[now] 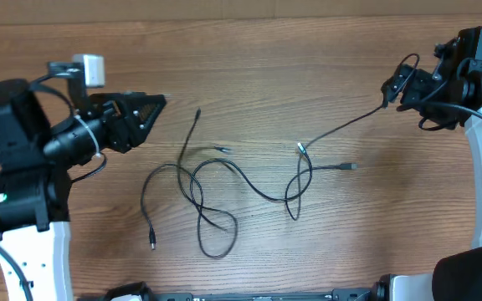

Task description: Untangle cables

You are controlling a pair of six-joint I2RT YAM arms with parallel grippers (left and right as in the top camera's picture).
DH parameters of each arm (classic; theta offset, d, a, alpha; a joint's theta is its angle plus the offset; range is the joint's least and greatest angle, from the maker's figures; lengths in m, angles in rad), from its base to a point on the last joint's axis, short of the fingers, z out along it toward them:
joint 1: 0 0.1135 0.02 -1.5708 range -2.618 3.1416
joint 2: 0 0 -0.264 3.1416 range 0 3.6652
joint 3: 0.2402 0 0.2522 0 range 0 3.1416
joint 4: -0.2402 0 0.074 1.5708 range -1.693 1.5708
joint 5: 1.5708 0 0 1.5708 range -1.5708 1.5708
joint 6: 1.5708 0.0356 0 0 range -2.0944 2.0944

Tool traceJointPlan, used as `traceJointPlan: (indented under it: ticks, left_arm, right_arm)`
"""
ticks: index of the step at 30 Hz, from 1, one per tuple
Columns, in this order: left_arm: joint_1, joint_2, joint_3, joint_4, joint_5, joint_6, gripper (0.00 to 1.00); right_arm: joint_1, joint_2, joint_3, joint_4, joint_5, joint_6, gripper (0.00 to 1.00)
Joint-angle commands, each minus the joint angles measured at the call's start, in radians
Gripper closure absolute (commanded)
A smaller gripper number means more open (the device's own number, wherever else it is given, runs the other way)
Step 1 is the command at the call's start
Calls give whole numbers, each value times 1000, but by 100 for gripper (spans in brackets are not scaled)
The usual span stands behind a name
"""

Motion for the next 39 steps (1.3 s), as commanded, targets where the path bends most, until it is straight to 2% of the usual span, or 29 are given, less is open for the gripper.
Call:
traceJointPlan:
  ticks: [1,6,10,12,13,16,21,30,39]
  left_arm:
    - [-50,20,11,3,47,52,47]
    - [-124,40,11,2,48,132,41]
    - [-211,56,10,-21,47,295,29]
    - [-262,72,10,-38,27,359,18]
    - [-286,81,10,-43,10,375,11]
    - [-372,123,10,-45,-98,386,5]
    - [-472,209,10,-41,-205,387,3]
    - [-620,399,10,-38,-204,519,2]
    - [-703,557,10,-37,-201,529,3]
  right_arm:
    - [-2,3,-7,-4,-62,-56,0]
    - [-2,3,-7,-46,-65,-56,0]
    - [-2,3,-7,-56,-143,-58,0]
    - [-2,3,-7,-55,-216,-94,0]
    - [-2,3,-7,-55,-261,-117,0]
    - [7,3,-7,-56,-327,-131,0]
    - [51,3,-7,-66,-332,-132,0]
    - [180,3,-7,-43,-332,-130,0]
    - [209,3,-7,-20,-332,-127,0]
